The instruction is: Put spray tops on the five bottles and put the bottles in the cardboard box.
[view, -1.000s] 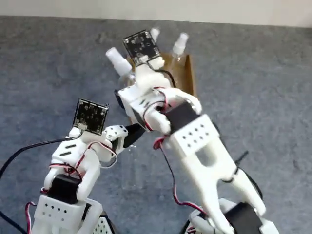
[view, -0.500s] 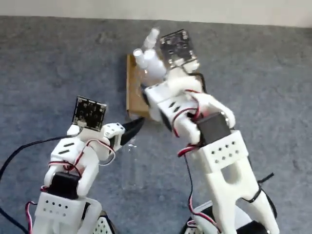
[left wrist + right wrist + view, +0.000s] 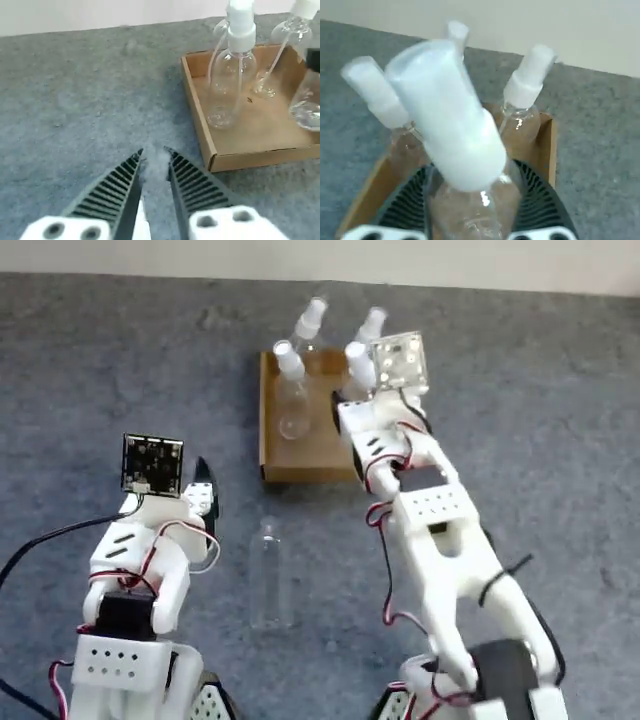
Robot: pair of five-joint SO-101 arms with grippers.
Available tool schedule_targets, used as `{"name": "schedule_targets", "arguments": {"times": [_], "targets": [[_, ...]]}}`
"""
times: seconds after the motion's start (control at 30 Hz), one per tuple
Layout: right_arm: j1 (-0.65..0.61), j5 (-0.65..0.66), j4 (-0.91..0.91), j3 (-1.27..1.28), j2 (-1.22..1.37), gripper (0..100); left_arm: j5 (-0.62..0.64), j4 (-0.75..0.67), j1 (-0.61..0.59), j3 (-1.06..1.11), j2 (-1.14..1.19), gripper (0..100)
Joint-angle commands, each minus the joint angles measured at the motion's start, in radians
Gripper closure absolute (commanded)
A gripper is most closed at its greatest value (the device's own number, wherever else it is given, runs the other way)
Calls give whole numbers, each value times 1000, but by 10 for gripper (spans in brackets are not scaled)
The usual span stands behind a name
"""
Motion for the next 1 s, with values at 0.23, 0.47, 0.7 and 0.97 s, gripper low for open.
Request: {"name": "schedule_targets", "arguments": {"times": [0.23,0.47,0.7,0.97], "targets": [[16,6,-248,-27,154,995,12,-26,-5,-7,-10,995],[16,6,-331,-51,259,995,11,-23,16,-7,-10,995],[18,6,-331,-136,346,995,11,-23,16,-7,-10,995],[16,11,-331,-139,355,991,11,-23,16,-5,-10,995]]}}
